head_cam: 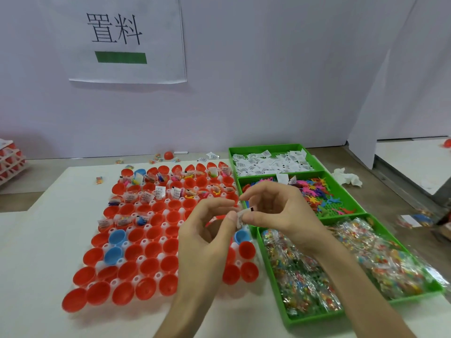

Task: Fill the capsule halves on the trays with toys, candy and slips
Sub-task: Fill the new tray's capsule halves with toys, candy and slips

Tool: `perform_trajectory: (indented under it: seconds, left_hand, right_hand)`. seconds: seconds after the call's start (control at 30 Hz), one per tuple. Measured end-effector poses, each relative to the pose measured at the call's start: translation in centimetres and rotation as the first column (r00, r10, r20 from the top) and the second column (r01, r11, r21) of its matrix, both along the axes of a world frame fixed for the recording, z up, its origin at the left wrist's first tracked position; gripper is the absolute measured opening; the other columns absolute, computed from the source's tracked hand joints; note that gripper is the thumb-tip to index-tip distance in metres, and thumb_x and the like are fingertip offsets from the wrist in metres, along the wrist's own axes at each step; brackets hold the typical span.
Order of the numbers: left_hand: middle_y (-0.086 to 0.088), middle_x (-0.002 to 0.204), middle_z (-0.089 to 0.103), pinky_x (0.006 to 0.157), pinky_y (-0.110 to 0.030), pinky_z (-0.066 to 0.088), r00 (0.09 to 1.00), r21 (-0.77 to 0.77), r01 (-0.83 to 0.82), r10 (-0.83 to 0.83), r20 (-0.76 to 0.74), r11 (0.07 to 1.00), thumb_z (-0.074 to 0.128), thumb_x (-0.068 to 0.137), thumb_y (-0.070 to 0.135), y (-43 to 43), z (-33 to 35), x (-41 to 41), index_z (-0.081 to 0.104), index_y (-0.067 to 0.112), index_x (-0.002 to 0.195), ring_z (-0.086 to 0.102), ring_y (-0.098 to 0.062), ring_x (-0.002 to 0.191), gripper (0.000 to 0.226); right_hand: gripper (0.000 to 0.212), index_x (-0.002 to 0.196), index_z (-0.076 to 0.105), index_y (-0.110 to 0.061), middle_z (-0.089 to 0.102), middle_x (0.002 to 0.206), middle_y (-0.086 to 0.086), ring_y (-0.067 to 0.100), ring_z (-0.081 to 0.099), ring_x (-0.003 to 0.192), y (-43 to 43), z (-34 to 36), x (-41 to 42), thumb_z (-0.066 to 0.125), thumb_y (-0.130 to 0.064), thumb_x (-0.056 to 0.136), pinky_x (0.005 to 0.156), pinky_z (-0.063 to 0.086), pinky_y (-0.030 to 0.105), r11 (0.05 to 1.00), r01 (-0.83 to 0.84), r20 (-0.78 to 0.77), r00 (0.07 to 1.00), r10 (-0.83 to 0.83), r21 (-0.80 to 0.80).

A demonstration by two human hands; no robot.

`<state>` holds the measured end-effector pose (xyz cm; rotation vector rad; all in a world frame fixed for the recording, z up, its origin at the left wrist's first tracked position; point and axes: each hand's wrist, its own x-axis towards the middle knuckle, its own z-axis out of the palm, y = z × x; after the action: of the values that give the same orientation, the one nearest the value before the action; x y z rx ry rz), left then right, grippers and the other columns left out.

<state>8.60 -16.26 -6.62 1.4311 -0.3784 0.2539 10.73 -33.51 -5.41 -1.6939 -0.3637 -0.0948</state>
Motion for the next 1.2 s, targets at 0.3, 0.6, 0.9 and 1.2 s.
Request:
perform_trajectory:
  seconds: [0.3, 0.6, 0.9, 1.2]
  left_hand:
    - [0.002, 0.084, 0.071, 0.068, -0.023, 0.056, 0.997, 0.036, -0.075, 0.075, 0.005, 0.997, 0.07, 0.088, -0.003, -0.8, -0.7, -0.5, 0.068, 0.026, 0.086, 0.071, -0.019, 0.077, 0.029]
    - [0.007, 0.085, 0.07, 0.07, -0.024, 0.056, 0.994, 0.176, -0.087, 0.075, 0.074, 0.981, 0.066, 0.093, 0.0, -1.6, -0.9, -2.1, 0.066, 0.032, 0.088, 0.071, -0.015, 0.082, 0.033]
    - [-0.007, 0.074, 0.072, 0.061, -0.022, 0.057, 0.987, -0.012, -0.126, 0.124, -0.103, 0.992, 0.067, 0.091, -0.002, -0.5, -2.5, -4.8, 0.067, 0.033, 0.085, 0.073, -0.021, 0.068, 0.035]
    - [-0.011, 0.082, 0.073, 0.064, -0.026, 0.06, 0.991, -0.089, -0.083, 0.073, -0.116, 0.993, 0.069, 0.09, -0.001, 0.6, -2.8, -5.4, 0.069, 0.025, 0.086, 0.075, -0.027, 0.072, 0.027]
  right_hand:
    - [0.017, 0.097, 0.076, -0.025, 0.067, 0.077, -0.003, 0.014, 0.064, 0.072, -1.4, 0.3, 0.2, 0.074, -0.033, 0.082, 0.071, 0.055, 0.022, 0.986, 0.09, -0.115, 0.991, -0.074, 0.14]
    - [0.016, 0.097, 0.071, -0.035, 0.067, 0.098, -0.015, 0.001, 0.061, 0.089, -4.1, -1.6, 1.4, 0.063, -0.021, 0.097, 0.068, 0.044, 0.015, 0.68, 0.458, 0.067, 0.853, -0.518, -0.572]
    - [0.022, 0.1, 0.077, -0.026, 0.075, 0.091, -0.006, 0.028, 0.068, 0.094, -2.9, -2.0, 1.4, 0.055, -0.03, 0.101, 0.096, 0.051, 0.048, 0.526, 0.223, -0.05, 0.889, -0.455, -0.821]
    - [0.018, 0.102, 0.079, -0.014, 0.074, 0.107, -0.001, 0.015, 0.065, 0.073, -3.5, -2.6, 2.1, 0.061, -0.019, 0.098, 0.061, 0.043, 0.016, 0.53, 0.358, 0.033, 0.85, -0.526, -0.769]
